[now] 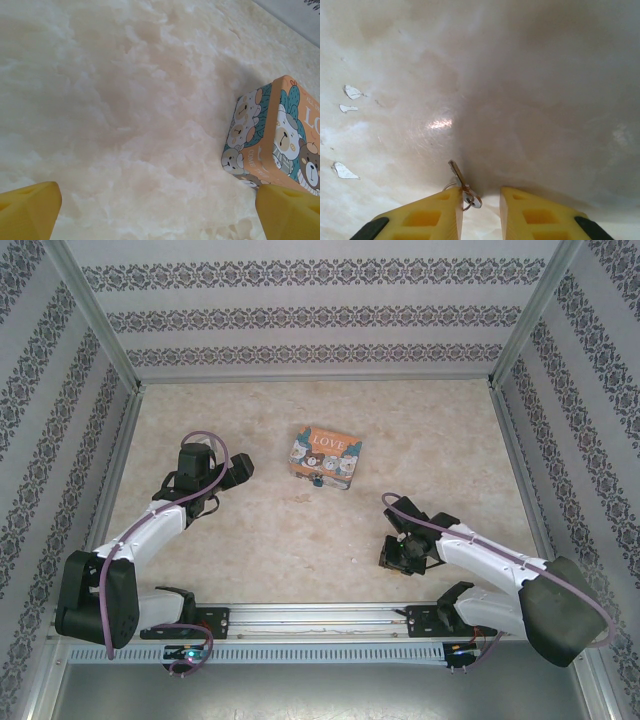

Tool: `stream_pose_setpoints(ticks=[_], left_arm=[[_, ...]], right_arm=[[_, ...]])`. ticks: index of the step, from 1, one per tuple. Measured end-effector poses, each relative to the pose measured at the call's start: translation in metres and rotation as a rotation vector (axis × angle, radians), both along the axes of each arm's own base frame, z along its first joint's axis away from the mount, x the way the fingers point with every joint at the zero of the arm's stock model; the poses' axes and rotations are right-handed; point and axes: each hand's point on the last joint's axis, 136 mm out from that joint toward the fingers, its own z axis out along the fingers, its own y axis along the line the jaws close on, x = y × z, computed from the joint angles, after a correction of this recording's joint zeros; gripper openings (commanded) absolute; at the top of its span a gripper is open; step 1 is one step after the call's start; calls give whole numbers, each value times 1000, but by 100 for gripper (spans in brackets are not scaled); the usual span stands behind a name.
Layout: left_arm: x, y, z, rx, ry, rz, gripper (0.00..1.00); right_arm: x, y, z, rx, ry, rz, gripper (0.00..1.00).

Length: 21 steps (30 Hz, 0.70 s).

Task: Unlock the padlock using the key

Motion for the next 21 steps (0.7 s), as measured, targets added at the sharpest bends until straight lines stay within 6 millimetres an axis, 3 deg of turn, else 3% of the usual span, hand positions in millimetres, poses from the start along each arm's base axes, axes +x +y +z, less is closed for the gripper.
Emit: stream_pose_setpoints(ticks=[13, 18, 21], left_arm=[[0, 0, 0, 1, 0, 0, 99], [0, 1, 0, 1, 0, 1, 99], [0, 1, 1, 5, -2, -2, 99]], right_arm=[[7, 10, 3, 24, -8, 16, 11], [15, 15, 10, 36, -33, 23, 0], [20, 18, 17, 45, -56, 37, 0]])
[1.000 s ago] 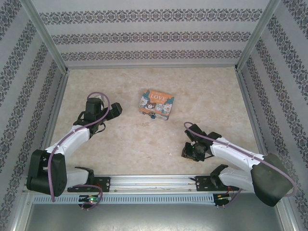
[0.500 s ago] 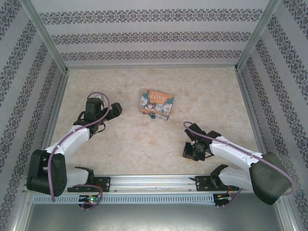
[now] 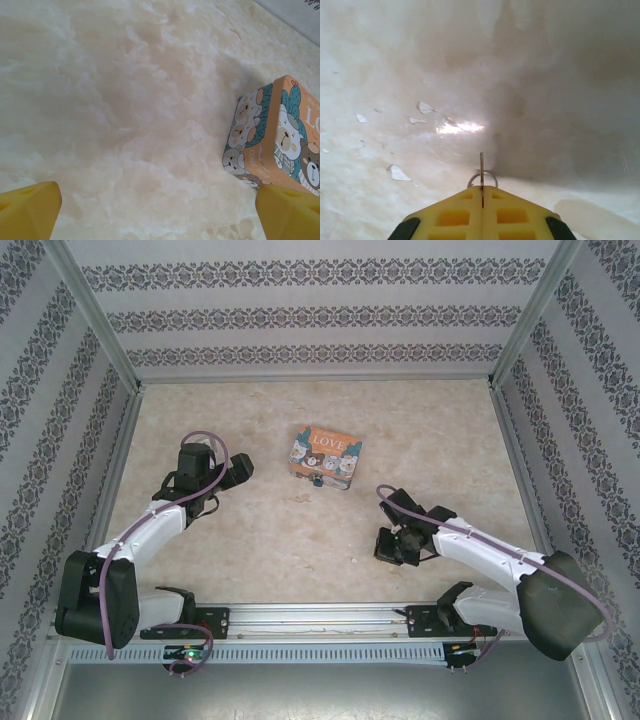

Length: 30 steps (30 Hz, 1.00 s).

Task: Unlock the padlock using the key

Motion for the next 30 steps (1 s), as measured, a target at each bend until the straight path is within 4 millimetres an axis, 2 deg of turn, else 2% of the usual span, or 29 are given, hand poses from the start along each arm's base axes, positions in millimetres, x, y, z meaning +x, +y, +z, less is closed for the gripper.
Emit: stream_pose_setpoints(ticks=[4, 7, 11, 14, 24, 30], left_arm=[[0, 1, 8, -2, -21, -6, 99], [2, 1, 22, -22, -55, -22, 99], [2, -8, 51, -65, -128, -89, 99], [0, -23, 80, -114, -191, -176, 100], [-22, -87, 171, -392, -395, -576, 71], [-32, -111, 203, -541, -452, -745, 62]], right_arm=[[9, 5, 11, 15, -46, 33, 0], [20, 10, 24, 31, -99, 75, 0], [42, 19, 49, 66, -214, 141, 0], [62, 29, 72, 107, -330, 197, 0], [114, 85, 173, 379, -802, 428, 0], [134, 124, 240, 571, -971, 551, 0]])
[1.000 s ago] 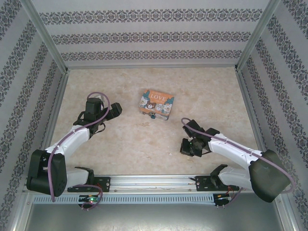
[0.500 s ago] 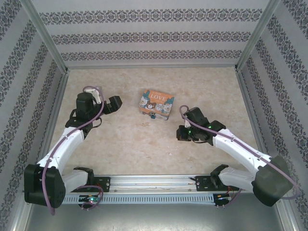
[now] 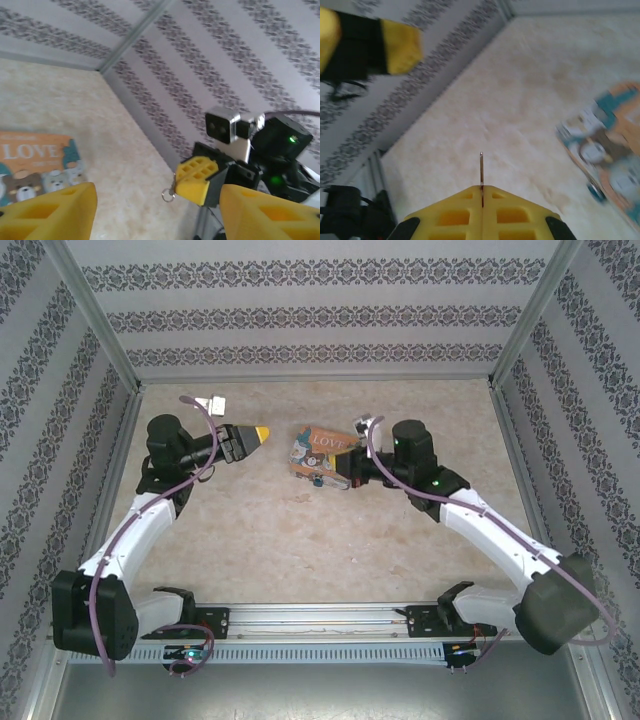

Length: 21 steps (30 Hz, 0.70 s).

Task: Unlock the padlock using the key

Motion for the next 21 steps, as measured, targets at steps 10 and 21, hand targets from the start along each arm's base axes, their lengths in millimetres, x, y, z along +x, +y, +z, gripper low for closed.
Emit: stream_pose_setpoints(ticks=[10, 21], left_arm=[[-20, -45, 35, -51, -80, -205, 52], [-24, -69, 19, -39, -45, -279, 44]], right_arm=[[-3, 31, 38, 132, -45, 174, 0], [-12, 41, 52, 172, -42, 232, 0]])
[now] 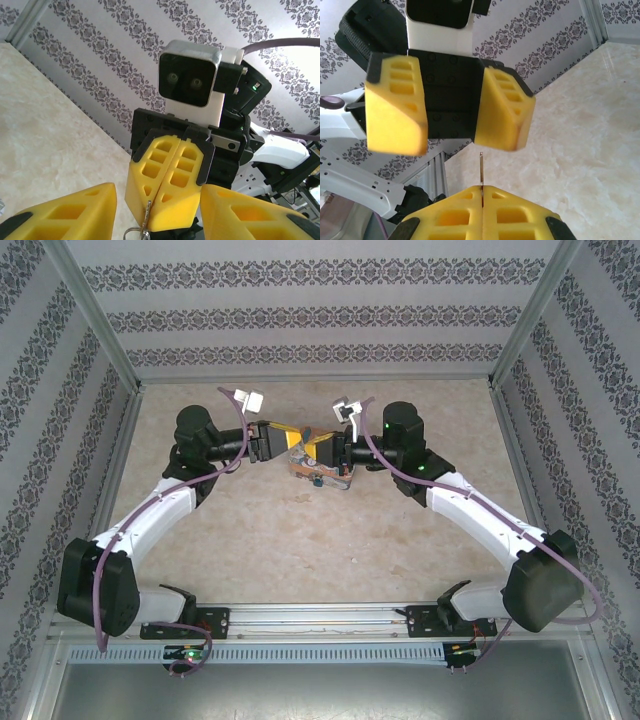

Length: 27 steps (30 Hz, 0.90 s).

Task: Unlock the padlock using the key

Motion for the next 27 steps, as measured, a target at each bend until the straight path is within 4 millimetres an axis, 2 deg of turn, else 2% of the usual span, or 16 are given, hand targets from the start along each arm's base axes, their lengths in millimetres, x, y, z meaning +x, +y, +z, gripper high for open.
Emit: stream_pose_setpoints(ticks=[5, 13, 19, 21, 22, 27], left_arm=[[-2, -3, 0, 5, -15, -8, 34], [0, -3, -4, 12, -20, -6, 20], [4, -4, -7, 18, -17, 3, 1], [5, -3, -6, 17, -23, 9, 0], [5, -3, -6, 17, -24, 11, 0], [10, -3, -6, 17, -26, 46, 0]], right_arm=[[1, 1, 4, 9, 1, 2, 0], [4, 4, -2, 4, 21, 6, 0], [3, 5, 0, 9, 22, 18, 0], [3, 5, 1, 11, 28, 18, 0], [3, 5, 1, 12, 32, 16, 7], [10, 0, 1, 17, 59, -18, 26]])
